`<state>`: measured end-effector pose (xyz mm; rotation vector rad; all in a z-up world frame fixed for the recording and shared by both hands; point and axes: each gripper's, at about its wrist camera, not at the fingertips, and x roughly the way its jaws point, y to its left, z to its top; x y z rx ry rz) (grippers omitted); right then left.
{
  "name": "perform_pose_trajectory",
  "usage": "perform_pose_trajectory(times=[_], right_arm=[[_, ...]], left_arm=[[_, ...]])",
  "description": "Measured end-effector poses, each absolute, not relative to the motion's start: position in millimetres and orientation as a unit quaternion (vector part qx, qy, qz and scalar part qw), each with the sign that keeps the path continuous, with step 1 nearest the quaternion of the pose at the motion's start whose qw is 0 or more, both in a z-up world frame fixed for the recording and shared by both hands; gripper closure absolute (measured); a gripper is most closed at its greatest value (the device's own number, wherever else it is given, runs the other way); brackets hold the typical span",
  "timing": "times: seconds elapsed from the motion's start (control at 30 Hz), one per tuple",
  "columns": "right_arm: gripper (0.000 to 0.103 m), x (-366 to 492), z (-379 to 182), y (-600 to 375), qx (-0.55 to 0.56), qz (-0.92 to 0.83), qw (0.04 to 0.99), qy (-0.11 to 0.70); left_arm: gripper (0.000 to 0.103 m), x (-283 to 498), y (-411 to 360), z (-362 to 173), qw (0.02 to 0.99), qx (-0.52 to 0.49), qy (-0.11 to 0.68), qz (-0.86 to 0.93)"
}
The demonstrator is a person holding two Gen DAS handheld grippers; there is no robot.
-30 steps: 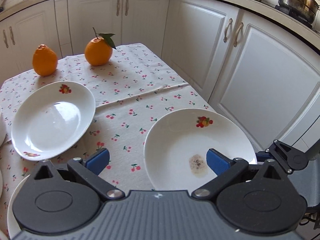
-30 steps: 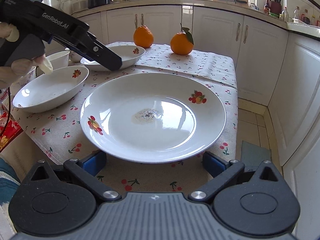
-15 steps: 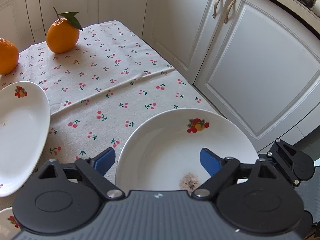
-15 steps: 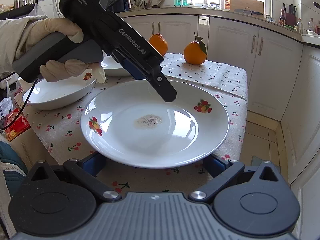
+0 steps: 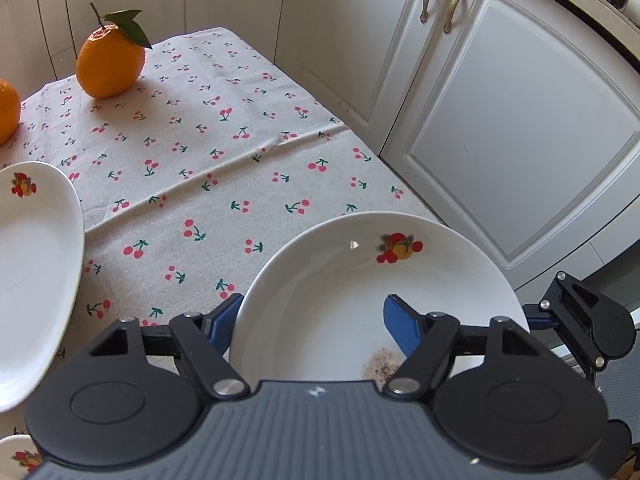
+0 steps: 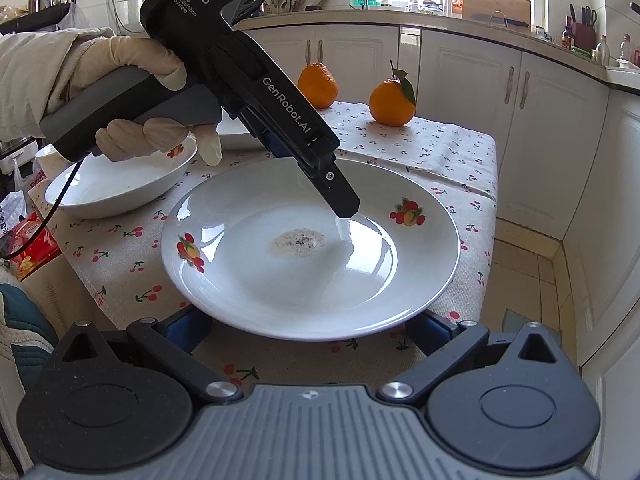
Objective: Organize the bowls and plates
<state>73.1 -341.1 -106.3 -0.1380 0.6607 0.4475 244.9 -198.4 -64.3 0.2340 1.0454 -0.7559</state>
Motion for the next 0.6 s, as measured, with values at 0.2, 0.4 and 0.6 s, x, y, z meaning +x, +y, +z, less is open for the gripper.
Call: perform_pose_trajectory(times=[0.2,0.4,0.6], right_arm=[[0.000,76.3,-102.8,-337.4,-0.069,0.209,0.916,0.336],[0.000,92.1,-92.0,-340.4,-0.074,0.204,0.917,0.335],[0.000,120.5,-83.2,-342.9,-0.089,0.206,0.918,0.328]], left_arm=[[0.031,243.7,-196.8,-60.7,0.794,0.112,0.481,-0.356],[0.031,251.5,-194.4,-47.5,0.801,0.101,0.464,-0.364],[0.031,276.0,-194.6,-43.7,0.811,0.093,0.454,-0.356]])
